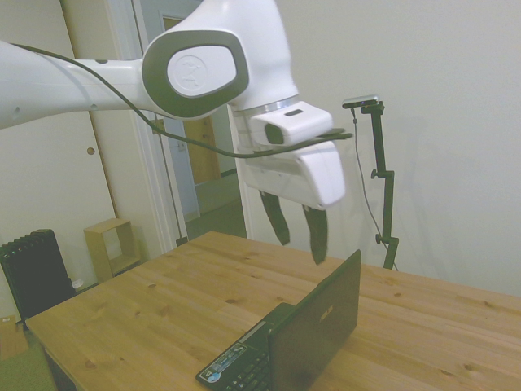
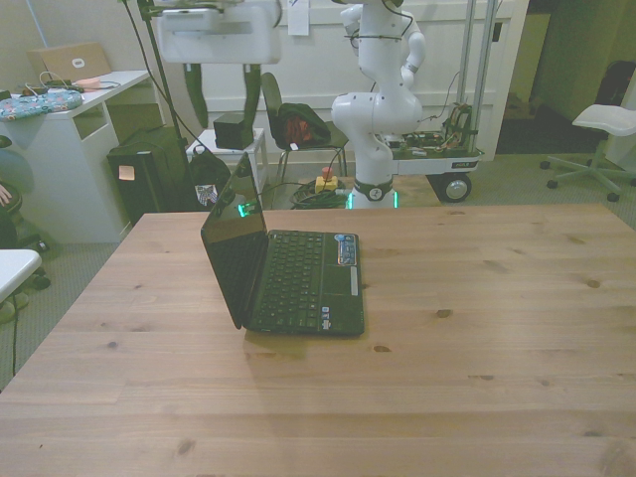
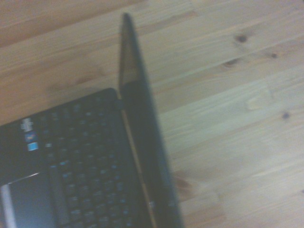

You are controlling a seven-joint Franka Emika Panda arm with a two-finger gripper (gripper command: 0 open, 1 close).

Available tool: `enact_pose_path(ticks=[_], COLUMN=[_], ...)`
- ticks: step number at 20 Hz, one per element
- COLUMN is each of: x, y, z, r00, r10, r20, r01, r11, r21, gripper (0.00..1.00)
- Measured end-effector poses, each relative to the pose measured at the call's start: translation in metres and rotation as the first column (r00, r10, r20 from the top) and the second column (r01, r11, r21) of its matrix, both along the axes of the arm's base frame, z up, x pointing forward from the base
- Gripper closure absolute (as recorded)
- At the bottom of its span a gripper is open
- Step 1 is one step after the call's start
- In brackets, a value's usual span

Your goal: Close the laptop

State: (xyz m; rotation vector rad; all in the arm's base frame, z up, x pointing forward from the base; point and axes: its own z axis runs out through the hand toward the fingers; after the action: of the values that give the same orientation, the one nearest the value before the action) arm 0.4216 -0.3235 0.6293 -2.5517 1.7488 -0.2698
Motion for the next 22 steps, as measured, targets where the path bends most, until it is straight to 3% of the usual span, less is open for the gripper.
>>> enact_pose_path(ticks=[7, 11, 12, 15, 22], x=[-0.037, -0.019, -0.011, 0.013, 0.029], y=[-0.111, -0.127, -0.127, -0.113, -0.093], z=[-0.039, -0.094, -0.106, -0.121, -0.109], r00=[0.997, 0.993, 0.992, 0.992, 0.994], r10=[-0.073, -0.057, -0.047, -0.005, 0.040], r20=[-0.038, -0.104, -0.118, -0.128, -0.104], r01=[0.075, 0.065, 0.058, 0.016, -0.032], r11=[0.997, 0.995, 0.995, 0.996, 0.996], r21=[0.035, 0.080, 0.084, 0.088, 0.081], gripper=[0.00, 0.00, 1.00, 1.00, 1.00])
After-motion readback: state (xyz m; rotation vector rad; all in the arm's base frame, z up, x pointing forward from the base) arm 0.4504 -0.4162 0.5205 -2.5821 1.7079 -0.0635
